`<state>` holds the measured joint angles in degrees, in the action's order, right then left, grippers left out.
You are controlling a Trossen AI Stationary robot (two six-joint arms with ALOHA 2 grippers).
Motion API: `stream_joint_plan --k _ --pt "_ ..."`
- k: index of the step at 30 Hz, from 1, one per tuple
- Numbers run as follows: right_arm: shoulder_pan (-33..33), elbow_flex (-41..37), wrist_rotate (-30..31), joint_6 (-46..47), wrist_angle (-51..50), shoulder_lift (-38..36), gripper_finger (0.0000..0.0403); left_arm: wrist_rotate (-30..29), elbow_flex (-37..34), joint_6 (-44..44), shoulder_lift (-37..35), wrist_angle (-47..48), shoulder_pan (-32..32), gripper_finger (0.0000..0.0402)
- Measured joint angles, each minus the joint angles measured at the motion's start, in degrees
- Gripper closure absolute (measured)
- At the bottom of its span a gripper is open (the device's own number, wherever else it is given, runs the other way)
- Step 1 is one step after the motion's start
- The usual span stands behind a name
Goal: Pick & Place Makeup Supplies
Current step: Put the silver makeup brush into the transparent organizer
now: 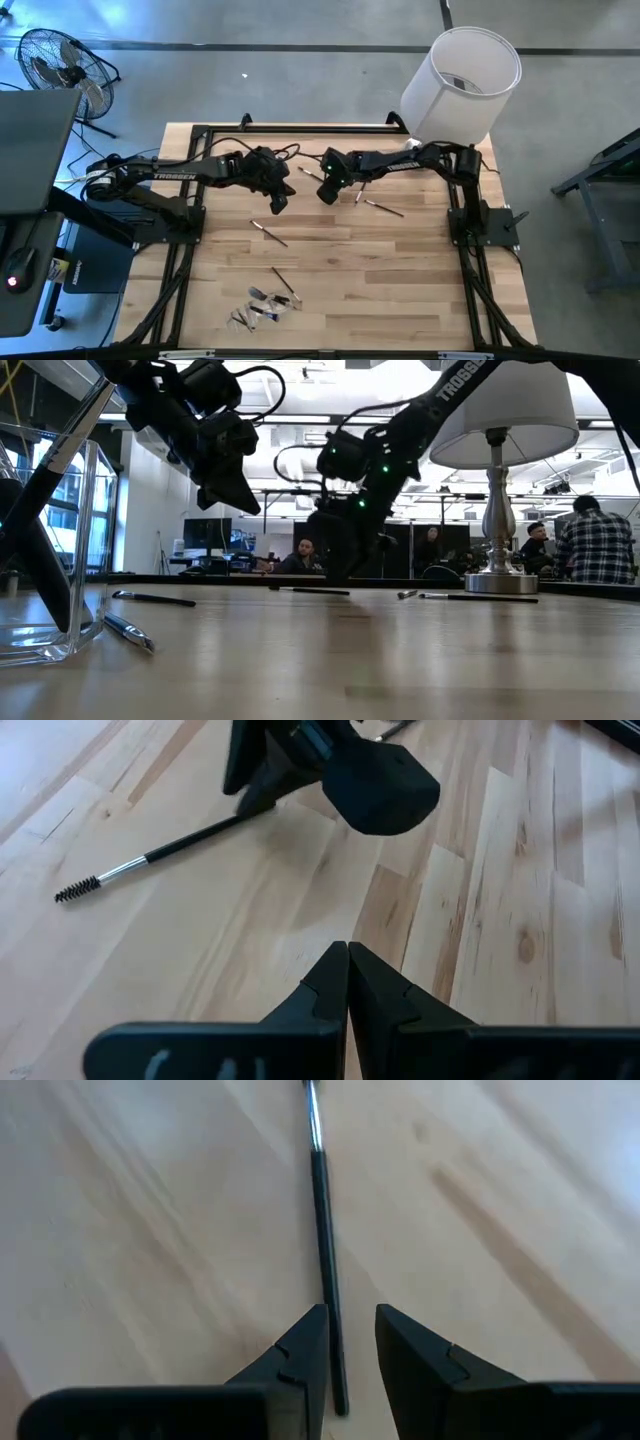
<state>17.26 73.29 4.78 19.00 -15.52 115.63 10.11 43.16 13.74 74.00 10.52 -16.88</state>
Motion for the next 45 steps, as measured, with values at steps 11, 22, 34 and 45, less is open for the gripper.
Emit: stream_joint_plan --k 11,22,34,45 --pt "-0.55 -4.47 -0.22 0.12 3.94 -0.16 0.0322 -0.15 0.0 0.02 0.0 -0.01 0.02 0.0401" --pt "-1.51 -12.02 -5.65 -5.23 6.57 -0.88 0.0392 -0.66 0.0 0.02 0.0 -0.09 0.02 0.0401" --pt "-9.73 -12.41 -4.44 -6.22 7.02 -0.89 0.0399 -1.72 0.0 -0.72 0.4 -0.35 0.05 0.0401" --pt "-13.9 -12.46 -7.61 -4.02 3.39 -2.63 0.0401 -0.41 0.02 -10.17 5.98 -0.92 5.32 0.0354"
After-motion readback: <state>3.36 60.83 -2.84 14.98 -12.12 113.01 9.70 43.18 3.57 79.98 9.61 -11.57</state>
